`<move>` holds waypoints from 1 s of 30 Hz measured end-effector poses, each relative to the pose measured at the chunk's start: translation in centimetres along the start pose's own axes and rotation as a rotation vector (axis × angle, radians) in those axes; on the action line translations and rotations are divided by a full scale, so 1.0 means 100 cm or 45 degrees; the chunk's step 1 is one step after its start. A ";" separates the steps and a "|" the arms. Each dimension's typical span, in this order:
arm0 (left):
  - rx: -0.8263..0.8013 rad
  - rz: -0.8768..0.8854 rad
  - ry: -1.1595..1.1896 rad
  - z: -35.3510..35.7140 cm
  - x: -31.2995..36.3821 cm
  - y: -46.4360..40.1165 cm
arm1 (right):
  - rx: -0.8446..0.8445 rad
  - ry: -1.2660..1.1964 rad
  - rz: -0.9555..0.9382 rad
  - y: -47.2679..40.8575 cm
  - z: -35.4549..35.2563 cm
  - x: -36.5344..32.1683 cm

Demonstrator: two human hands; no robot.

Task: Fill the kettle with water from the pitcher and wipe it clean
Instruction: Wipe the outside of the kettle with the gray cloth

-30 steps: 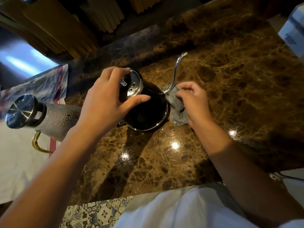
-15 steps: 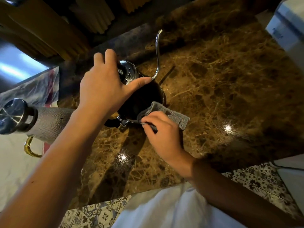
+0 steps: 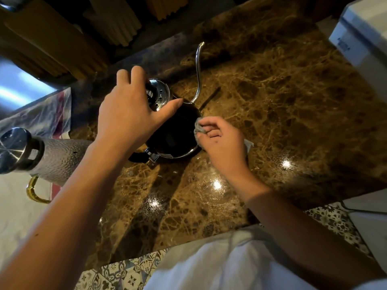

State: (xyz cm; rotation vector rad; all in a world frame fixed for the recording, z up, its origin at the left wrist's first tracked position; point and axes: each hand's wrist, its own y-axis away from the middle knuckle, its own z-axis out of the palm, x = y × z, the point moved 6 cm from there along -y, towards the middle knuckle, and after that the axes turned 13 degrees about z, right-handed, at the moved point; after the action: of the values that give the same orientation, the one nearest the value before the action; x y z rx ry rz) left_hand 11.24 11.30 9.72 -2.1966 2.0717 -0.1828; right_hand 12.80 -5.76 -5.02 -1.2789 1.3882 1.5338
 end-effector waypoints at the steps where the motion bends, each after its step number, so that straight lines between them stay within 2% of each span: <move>1: 0.000 -0.004 -0.001 0.001 0.000 0.000 | 0.021 0.057 -0.023 0.003 0.004 0.003; 5: 0.007 -0.019 0.008 0.001 -0.002 0.000 | 0.114 0.439 -0.233 0.020 0.009 0.017; 8: 0.023 -0.021 0.009 0.003 -0.001 0.001 | 0.069 0.596 -0.391 0.032 0.021 0.018; 11: 0.039 -0.020 0.035 0.002 -0.002 0.002 | -0.035 0.685 -0.402 0.038 0.031 0.015; 14: 0.045 0.046 0.050 0.000 -0.003 0.004 | -0.034 0.545 -0.255 0.022 0.009 0.011; 18: 0.041 0.198 0.104 -0.001 -0.005 0.012 | 0.291 0.372 -0.149 -0.017 -0.044 -0.010; 20: 0.044 0.230 0.174 -0.001 -0.006 0.018 | 0.332 0.186 -0.006 -0.037 -0.057 -0.017; 24: 0.034 0.352 0.305 0.000 -0.005 0.025 | 0.127 -0.190 0.340 -0.065 -0.060 -0.026; 27: 0.010 0.452 0.431 0.002 -0.002 0.028 | -0.043 -0.299 0.324 -0.062 -0.047 -0.034; 30: -0.009 0.483 0.543 0.005 -0.002 0.029 | -0.075 -0.391 0.341 -0.051 -0.040 -0.029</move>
State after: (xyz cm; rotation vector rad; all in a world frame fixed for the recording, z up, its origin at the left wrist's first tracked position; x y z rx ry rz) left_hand 8.48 11.37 8.79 -1.8377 2.6621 -0.6529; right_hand 19.19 -8.37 -3.50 -0.8681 1.3591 1.8741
